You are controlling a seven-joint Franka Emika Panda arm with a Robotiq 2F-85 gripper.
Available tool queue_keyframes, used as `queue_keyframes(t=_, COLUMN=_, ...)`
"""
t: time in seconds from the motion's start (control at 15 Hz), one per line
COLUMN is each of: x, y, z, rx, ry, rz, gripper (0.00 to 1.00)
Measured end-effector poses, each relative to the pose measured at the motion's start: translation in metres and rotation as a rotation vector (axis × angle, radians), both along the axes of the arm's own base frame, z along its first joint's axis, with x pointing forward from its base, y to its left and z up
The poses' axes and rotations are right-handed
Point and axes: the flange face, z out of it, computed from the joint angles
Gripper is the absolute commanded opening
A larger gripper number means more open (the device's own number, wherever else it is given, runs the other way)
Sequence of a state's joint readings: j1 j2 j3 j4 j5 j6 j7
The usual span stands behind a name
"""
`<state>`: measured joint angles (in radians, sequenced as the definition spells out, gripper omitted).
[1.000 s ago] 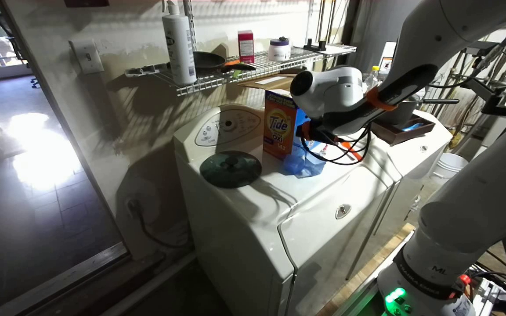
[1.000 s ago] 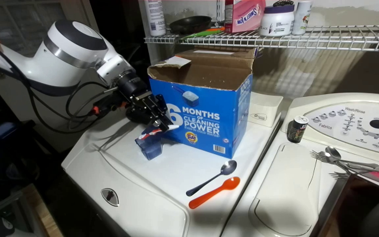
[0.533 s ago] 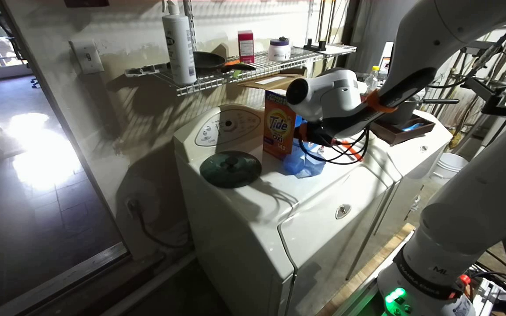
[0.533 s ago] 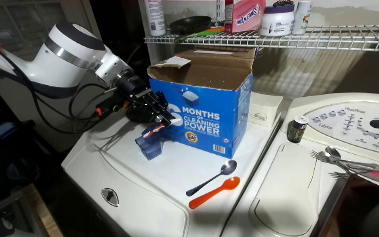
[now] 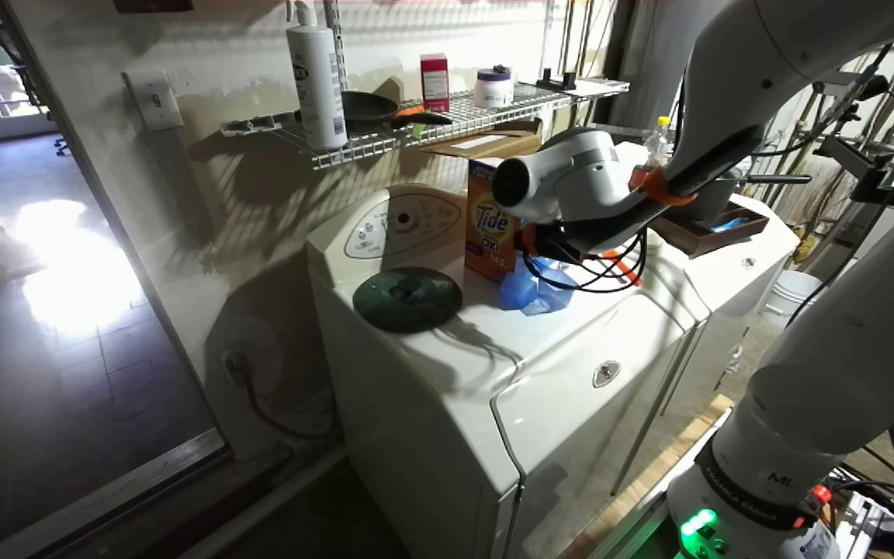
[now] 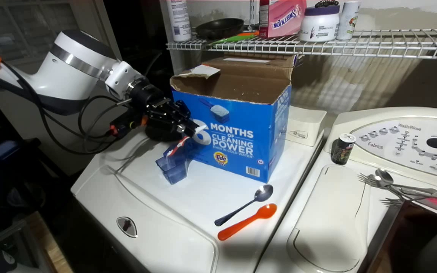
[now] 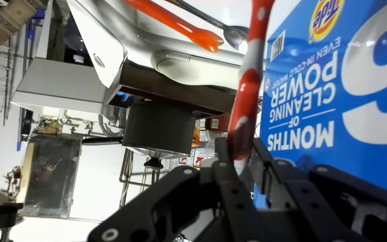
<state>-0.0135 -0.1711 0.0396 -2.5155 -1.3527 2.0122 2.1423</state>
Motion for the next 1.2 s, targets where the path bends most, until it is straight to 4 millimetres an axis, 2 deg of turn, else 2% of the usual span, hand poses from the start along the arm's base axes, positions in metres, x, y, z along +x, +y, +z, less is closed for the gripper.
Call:
queue_keyframes(t=0.87, x=0.003, y=0.025, z=-0.010, rx=-0.198, ry=-0.013, rz=0.061, gripper=0.05)
queue_keyframes(t=1.2, x=0.004, y=0.028, z=-0.013, rx=-0.264, ry=-0.019, rz=0.072, gripper=0.05)
